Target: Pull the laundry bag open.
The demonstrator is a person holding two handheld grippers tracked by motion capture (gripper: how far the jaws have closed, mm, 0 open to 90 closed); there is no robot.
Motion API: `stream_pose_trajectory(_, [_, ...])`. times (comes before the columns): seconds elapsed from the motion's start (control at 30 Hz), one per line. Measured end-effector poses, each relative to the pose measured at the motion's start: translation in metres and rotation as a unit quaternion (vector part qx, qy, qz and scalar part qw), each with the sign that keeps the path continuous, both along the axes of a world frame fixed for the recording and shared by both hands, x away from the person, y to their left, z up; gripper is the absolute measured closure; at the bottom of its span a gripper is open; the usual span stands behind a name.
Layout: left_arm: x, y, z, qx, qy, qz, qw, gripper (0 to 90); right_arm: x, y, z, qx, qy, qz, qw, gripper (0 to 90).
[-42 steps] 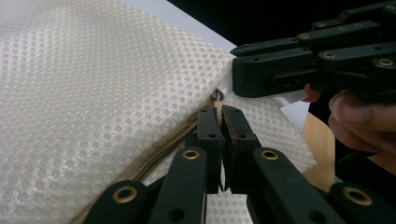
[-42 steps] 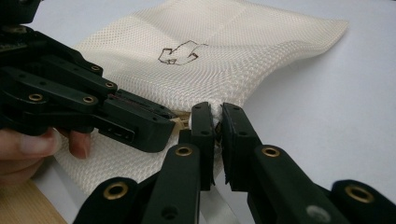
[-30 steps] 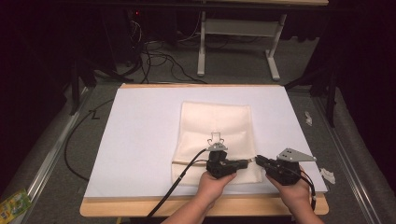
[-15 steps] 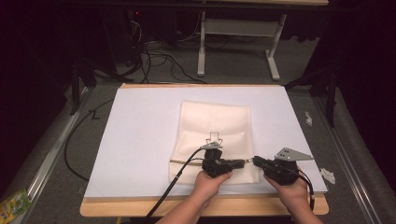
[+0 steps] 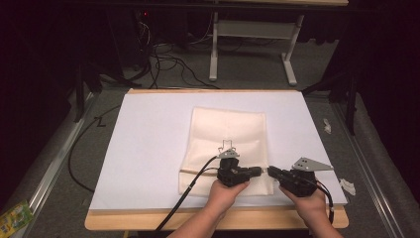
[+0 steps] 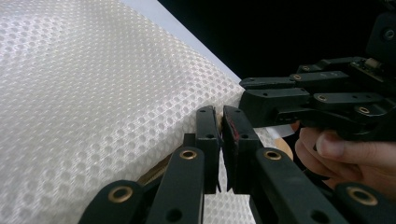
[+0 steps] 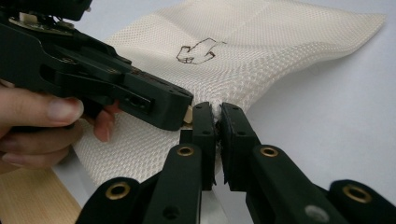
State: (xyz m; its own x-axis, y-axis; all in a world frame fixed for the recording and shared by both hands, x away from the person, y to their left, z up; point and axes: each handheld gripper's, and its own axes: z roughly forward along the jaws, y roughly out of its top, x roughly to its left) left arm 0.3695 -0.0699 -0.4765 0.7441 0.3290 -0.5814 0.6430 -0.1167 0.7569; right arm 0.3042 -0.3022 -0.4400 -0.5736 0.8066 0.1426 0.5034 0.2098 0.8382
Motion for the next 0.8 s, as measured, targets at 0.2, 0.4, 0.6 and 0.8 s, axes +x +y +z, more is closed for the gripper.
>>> stream_pose_trajectory(0.2, [-0.0013,-0.0021,0.0011,0.004,-0.008,0.006,0.9999,87.6,-0.0003,0.0006,0.0006,0.000,-0.003,-0.004,1.0000,86.7])
stream_pose_trajectory(0.4, [-0.0020,-0.0002,-0.0015,-0.001,0.004,0.008,1.0000,87.9,-0.0005,0.0007,0.0006,-0.004,0.005,-0.009,0.9999,86.9])
stream_pose_trajectory(0.6, [-0.0021,0.0019,-0.0031,-0.004,0.008,0.004,1.0000,88.0,-0.0009,0.0019,0.0011,-0.007,0.009,-0.015,0.9998,87.1])
stream_pose_trajectory(0.8, [-0.0048,0.0015,-0.0029,0.002,0.008,0.004,1.0000,88.0,-0.0001,0.0018,0.0003,-0.003,0.011,-0.015,0.9998,87.2])
